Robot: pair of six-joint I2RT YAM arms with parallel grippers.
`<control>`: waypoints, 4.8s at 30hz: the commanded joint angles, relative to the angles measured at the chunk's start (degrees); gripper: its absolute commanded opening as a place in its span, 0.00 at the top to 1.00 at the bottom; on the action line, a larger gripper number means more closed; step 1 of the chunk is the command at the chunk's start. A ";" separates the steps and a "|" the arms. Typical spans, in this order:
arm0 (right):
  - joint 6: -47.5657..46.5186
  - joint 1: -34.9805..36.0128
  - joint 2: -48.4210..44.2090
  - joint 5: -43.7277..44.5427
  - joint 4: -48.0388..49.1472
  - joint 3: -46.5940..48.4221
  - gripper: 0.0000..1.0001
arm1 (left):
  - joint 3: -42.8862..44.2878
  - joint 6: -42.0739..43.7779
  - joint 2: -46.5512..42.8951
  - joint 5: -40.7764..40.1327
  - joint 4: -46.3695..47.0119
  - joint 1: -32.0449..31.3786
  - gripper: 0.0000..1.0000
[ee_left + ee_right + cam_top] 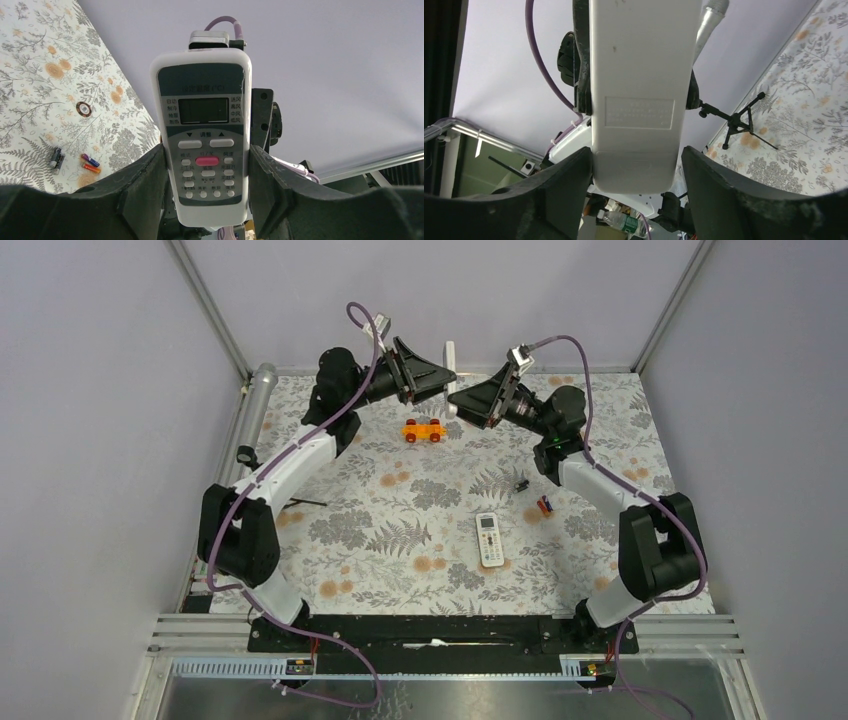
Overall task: Load the batteries into the remote control
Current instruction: Turn over the remote control, then remove the battery cover from the remote control.
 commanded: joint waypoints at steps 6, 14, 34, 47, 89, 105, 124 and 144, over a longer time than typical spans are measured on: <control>3.99 1.65 1.98 -3.93 7.54 4.77 0.43 | -1.31 -0.61 -4.01 -2.54 6.37 -0.15 0.57; -11.91 1.81 -1.42 0.34 -10.08 5.71 0.59 | -0.58 7.42 -6.03 -5.96 -4.31 -0.15 0.06; -57.36 14.07 -5.23 33.92 -52.93 14.81 0.61 | 10.98 22.70 -2.00 -18.87 -40.77 -0.49 0.38; -56.65 14.20 -3.84 29.50 -54.46 16.82 0.24 | 11.53 24.73 0.12 -16.19 -40.38 -1.09 1.00; 3.40 6.79 6.69 12.42 -8.28 8.95 0.42 | 0.23 -3.65 -11.03 -9.44 -5.31 7.49 1.00; -1.03 6.79 6.41 2.62 0.07 2.90 0.65 | 0.18 -20.04 -8.66 -10.35 1.24 9.69 1.00; 14.31 6.91 12.24 10.47 -2.91 11.00 0.28 | -5.59 -5.08 -12.78 -14.73 -0.72 7.58 1.00; 6.91 7.14 11.17 8.33 -10.85 7.00 0.71 | -6.83 -11.81 -12.33 -17.16 5.40 7.49 1.00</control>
